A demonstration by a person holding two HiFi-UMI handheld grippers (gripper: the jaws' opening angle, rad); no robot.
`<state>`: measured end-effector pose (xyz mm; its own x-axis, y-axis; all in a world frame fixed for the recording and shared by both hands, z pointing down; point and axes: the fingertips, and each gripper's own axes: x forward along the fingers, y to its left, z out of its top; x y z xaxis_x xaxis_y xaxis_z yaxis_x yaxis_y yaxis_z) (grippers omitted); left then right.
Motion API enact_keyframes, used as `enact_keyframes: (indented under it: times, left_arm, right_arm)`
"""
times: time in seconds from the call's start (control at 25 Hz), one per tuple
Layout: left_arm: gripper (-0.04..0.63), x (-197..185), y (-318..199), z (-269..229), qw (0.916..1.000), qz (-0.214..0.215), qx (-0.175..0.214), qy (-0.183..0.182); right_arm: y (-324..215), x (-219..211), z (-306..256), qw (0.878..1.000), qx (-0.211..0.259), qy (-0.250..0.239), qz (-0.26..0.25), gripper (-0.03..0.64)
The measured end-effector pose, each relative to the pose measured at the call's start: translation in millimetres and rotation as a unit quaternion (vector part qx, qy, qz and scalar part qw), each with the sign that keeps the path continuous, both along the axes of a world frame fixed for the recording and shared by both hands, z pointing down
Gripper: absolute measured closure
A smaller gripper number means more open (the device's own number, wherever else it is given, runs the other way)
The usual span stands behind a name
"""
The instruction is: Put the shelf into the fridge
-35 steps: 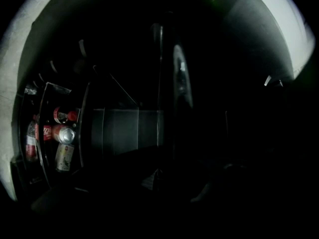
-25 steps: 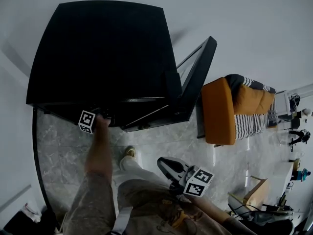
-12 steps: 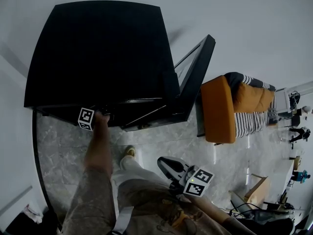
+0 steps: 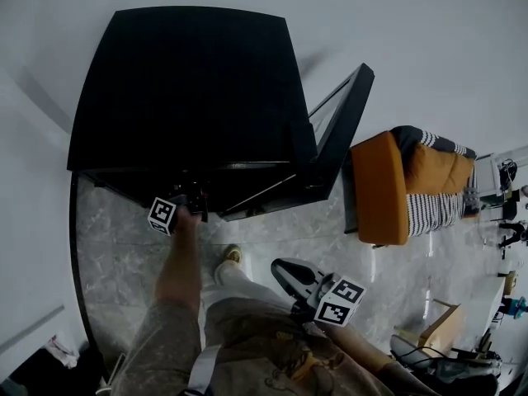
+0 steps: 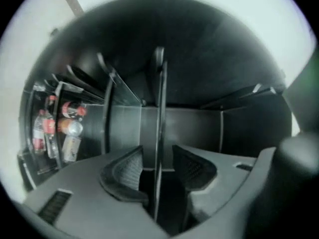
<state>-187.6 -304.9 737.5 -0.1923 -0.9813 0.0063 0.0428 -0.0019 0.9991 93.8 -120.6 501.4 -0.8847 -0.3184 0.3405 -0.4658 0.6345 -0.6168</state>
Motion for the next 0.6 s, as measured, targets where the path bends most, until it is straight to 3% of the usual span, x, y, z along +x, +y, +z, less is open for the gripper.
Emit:
enact_keyframes:
  times: [0.24,0.28,0.36,0.6]
  left_arm:
    - [0.423,13,54,-3,0.9995,0.011,-0.029,0.008]
    - [0.435,14,62,-3,0.9990,0.013,-0.043,0.005]
    - [0.583,17,76,-10,0.9979,0.024,-0.061,0.000]
    - [0.591,33,100,-55,0.9915,0.104,-0.073,-0.028]
  right_arm:
    - [0,-17,-11,1.000,0.006,-0.020,-0.012,0.591]
    - [0,-20,-13,1.000,0.008,-0.024,-0.014,0.591]
    - [0,-25,-18,0.999,0.011,-0.032,-0.017,0.591]
    - [-2,-40,-28,0.998,0.013,-0.057,-0.017,0.591]
